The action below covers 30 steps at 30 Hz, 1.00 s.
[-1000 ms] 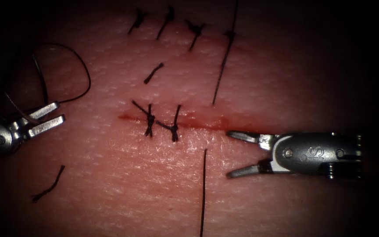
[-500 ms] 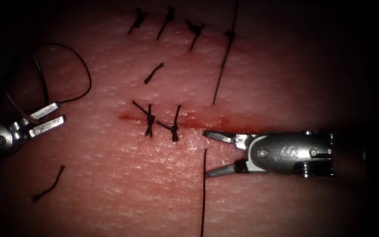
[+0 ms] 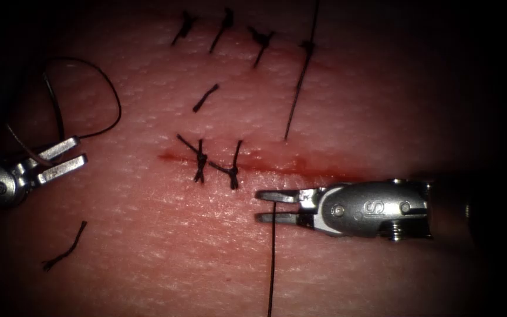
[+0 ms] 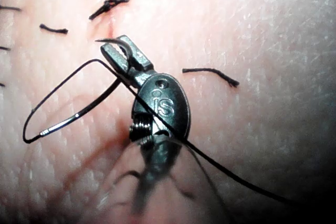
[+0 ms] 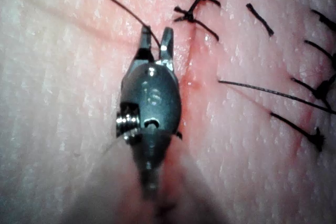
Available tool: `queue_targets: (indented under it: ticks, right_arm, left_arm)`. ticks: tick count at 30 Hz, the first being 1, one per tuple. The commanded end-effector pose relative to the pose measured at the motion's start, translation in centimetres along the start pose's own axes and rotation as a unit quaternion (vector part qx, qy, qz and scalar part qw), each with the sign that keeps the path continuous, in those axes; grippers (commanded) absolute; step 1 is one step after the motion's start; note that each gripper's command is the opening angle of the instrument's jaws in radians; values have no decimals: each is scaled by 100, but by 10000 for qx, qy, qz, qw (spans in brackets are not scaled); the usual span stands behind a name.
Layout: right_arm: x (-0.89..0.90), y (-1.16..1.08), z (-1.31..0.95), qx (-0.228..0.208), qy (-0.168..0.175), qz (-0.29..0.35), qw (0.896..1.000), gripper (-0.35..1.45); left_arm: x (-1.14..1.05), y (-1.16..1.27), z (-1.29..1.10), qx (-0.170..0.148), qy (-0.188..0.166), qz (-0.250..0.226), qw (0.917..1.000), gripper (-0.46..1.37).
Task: Wound Closure
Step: With the right gripper, repeatedly pull the suture through the wound.
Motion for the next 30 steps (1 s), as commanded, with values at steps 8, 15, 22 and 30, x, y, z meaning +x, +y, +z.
queue_targets:
  ticks: [8, 15, 22, 30]
  right_arm:
    - [4, -7, -1, 15, -13, 69, 10000, -35]
    - [15, -17, -3, 89, -40, 122, 9999, -35]
    - [21, -33, -6, 209, -82, 191, 9996, -35]
    - [35, -73, -7, 464, -198, 158, 9986, -35]
  left_arm:
    - [0, 0, 0, -48, 2, -1, 10000, -35]
    - [0, 0, 0, -48, 2, -2, 10000, -35]
    - [0, 0, 0, -48, 2, -2, 10000, -35]
    - [0, 1, 0, -46, 1, -2, 10000, -35]
